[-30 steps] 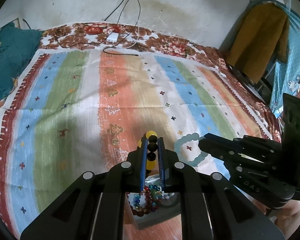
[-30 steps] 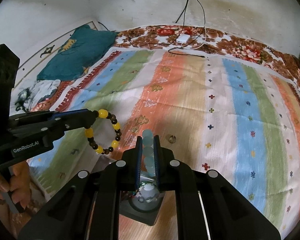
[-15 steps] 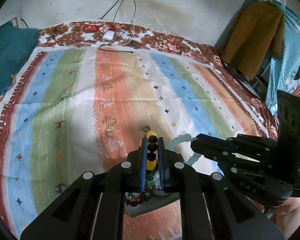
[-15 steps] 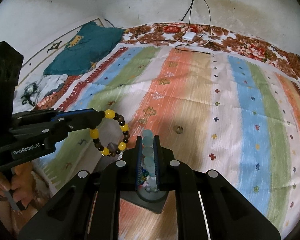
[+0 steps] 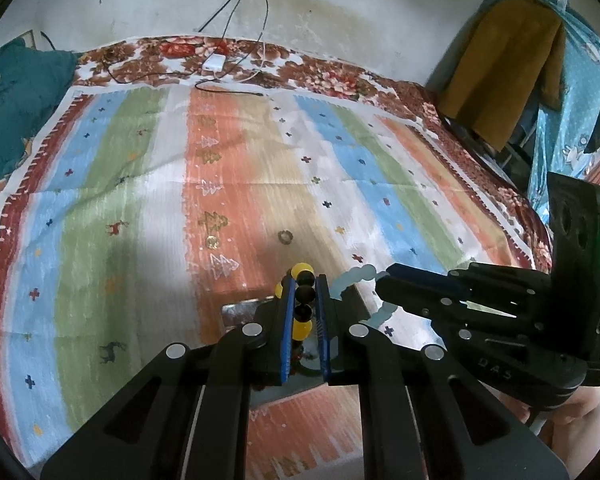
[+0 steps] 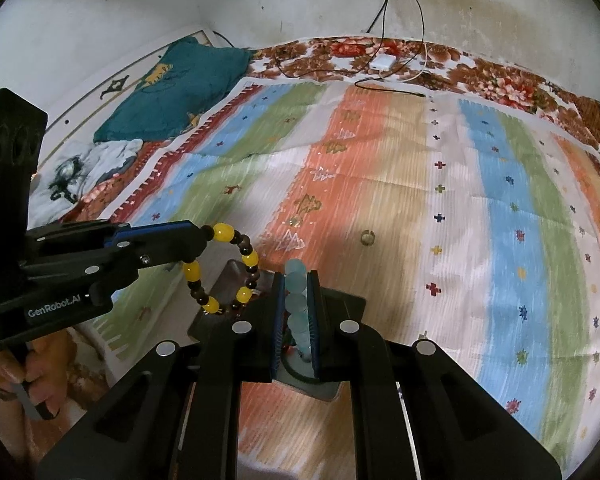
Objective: Organize jewelry
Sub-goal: 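Open the left tool over the tin while the right tool releases the blue bracelet into it, then move the left tool to a small gold charm while the right tool approaches a gold ring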
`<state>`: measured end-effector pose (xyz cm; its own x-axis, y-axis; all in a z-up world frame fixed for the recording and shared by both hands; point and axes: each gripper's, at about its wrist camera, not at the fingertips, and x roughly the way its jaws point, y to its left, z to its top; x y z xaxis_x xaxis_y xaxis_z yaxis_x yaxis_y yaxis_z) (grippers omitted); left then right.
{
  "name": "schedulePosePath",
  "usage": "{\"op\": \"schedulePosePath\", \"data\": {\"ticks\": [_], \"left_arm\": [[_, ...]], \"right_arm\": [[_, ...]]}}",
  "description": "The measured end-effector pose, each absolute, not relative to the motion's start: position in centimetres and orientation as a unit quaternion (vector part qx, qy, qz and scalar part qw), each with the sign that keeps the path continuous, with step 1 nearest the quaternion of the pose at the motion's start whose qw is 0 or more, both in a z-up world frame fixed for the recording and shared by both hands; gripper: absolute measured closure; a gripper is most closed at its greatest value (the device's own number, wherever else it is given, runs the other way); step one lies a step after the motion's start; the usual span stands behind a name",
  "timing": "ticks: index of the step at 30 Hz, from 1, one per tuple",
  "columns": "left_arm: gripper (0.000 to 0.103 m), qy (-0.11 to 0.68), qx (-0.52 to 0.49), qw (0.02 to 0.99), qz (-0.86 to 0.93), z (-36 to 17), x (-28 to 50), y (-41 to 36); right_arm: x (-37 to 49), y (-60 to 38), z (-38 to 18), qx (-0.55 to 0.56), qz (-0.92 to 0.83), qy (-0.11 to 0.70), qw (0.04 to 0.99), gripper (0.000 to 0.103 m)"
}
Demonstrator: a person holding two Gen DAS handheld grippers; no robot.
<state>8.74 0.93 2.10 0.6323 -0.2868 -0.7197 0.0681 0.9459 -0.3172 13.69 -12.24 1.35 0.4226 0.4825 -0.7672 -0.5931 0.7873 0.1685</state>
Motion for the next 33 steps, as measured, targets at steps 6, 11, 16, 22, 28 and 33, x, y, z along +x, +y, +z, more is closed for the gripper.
{"op": "schedulePosePath", "data": {"ticks": [6, 11, 16, 22, 28, 33], "left_arm": [[0.093, 0.428, -0.134, 0.888, -0.1, 1.4, 8.2, 0.5], [0.074, 0.437, -0.145, 0.884, -0.085, 0.9, 8.5, 1.1], [0.062, 0.44, -0.165, 0.881, -0.055, 0.5, 9.2, 3.1], [0.045, 0.444, -0.177, 0.878, -0.031, 0.2, 10.0, 4.5], [0.032, 0.457, -0.182, 0.87, -0.025, -0.4, 11.1, 4.9], [0.03, 0.465, -0.177, 0.867, -0.019, -0.8, 12.3, 5.1]], "right_arm": [[13.2, -12.3, 1.2, -0.064, 0.325, 0.436, 0.837, 0.091], [13.3, -12.3, 0.8, -0.064, 0.319, 0.444, 0.835, 0.089], [14.3, -13.1, 0.7, -0.055, 0.299, 0.444, 0.843, 0.067], [15.7, -14.0, 0.3, -0.04, 0.276, 0.452, 0.847, 0.054], [16.9, -14.4, -0.1, -0.028, 0.265, 0.462, 0.846, 0.046], [17.9, -14.2, -0.6, -0.027, 0.26, 0.472, 0.842, 0.044]]}}
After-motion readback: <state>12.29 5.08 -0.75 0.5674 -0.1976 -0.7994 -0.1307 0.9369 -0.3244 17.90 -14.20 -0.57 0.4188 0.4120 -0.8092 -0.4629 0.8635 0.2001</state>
